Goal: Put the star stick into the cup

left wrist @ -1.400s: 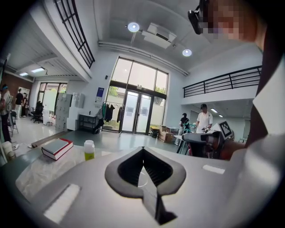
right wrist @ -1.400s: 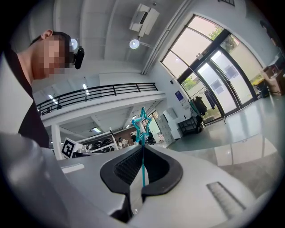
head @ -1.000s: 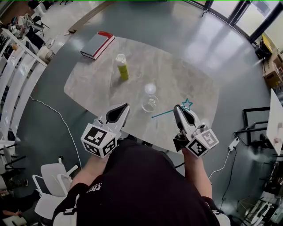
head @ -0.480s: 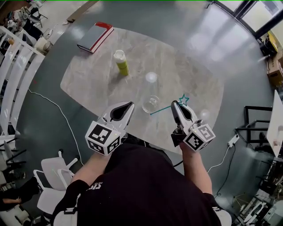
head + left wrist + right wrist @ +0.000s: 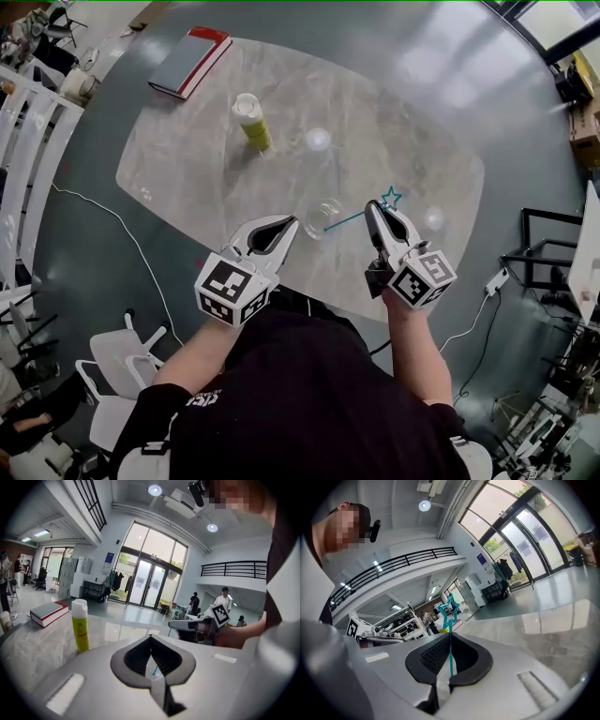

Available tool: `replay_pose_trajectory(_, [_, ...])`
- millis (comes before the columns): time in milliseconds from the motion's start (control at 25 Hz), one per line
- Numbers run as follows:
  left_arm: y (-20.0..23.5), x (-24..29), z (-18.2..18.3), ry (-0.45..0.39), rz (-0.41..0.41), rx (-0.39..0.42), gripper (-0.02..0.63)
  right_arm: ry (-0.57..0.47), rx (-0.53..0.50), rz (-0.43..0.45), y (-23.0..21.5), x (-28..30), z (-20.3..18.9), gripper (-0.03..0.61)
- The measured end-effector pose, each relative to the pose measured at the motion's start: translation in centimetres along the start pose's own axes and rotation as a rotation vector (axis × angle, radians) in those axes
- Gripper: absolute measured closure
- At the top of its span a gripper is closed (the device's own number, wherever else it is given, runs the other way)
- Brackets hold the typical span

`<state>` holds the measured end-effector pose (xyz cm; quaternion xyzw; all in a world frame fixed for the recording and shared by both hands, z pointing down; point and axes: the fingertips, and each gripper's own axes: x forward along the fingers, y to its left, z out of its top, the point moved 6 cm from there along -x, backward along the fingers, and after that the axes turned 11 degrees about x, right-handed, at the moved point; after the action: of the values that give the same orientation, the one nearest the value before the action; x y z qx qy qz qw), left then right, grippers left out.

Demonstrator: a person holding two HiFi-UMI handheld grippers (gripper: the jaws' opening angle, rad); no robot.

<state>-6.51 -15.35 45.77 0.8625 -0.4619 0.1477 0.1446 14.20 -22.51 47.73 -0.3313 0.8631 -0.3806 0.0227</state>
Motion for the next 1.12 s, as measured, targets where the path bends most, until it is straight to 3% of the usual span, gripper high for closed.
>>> replay_pose_trajectory(640, [1.6, 3.4, -2.6, 0.057, -0.059, -0.029, 0.611, 0.068, 0.016, -0.078, -2.5, 4.6, -4.2, 0.554])
replay_pose_trajectory(1120, [1.9, 4.2, -3.5, 0.082, -0.078, -0.036, 0.611, 0.101, 0.016, -0.105, -3.9, 5.0, -5.6, 0.554])
